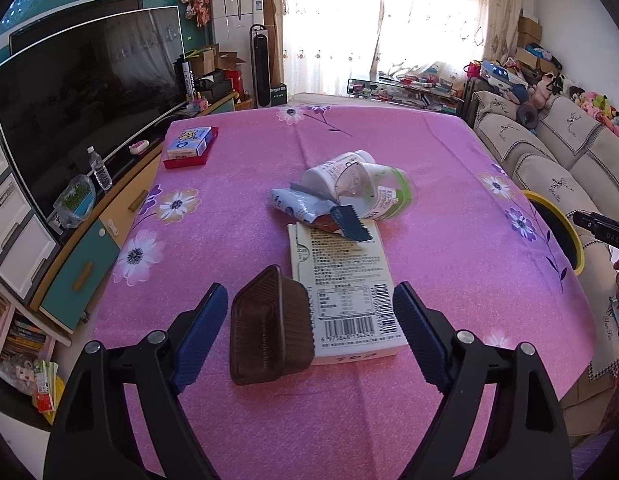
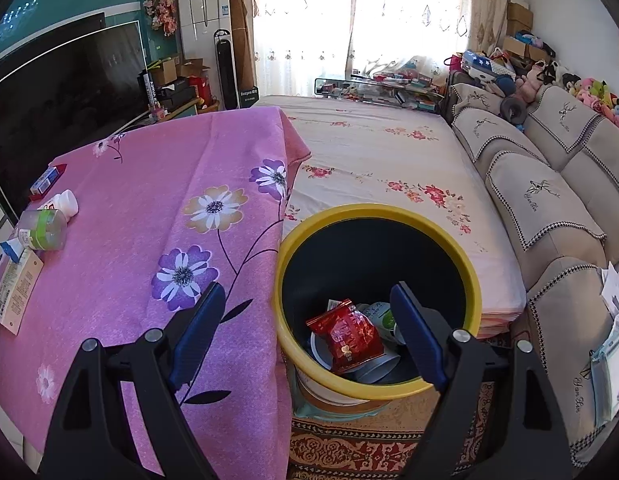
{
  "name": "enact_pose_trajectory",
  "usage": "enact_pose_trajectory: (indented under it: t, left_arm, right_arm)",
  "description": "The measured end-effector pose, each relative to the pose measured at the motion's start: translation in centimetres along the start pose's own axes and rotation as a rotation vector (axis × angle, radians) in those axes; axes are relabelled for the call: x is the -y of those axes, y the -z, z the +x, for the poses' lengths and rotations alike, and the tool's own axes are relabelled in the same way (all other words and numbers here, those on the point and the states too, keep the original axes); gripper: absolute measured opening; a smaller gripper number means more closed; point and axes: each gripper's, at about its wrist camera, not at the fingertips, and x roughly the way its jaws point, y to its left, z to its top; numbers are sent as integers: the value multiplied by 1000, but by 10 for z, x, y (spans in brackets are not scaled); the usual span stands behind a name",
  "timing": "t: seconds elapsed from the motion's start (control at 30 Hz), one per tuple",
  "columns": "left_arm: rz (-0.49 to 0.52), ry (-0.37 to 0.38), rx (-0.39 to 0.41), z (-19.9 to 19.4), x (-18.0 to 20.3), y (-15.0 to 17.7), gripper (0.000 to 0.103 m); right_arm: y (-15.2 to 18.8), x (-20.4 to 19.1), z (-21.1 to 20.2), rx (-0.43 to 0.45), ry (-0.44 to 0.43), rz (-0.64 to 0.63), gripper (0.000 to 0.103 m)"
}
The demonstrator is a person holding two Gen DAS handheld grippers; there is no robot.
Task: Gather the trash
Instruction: 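Grasp the brown plastic tray with the left gripper, then carry the brown tray over the bin and open the left gripper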
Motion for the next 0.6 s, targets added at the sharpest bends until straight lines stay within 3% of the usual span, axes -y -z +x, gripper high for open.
enact_pose_trajectory:
  t: [0.17,0.33,0.4,0.6]
  left_arm:
    - [-24,61,-93,23,-11,6,51]
    - [-42,73,-123,33,-15,13,34]
    - [-48,72,-118,32,-15,13,18]
    - [-15,24,-62,18,-10,14,16]
  right_arm:
    - [1,-8,2,-7,-13,-16,80]
    - [0,-12,5,-14,-17,-23,80]
    - [0,-14,5,-16,-20,-28,80]
    - [0,-20,4,-16,-35,-35,80]
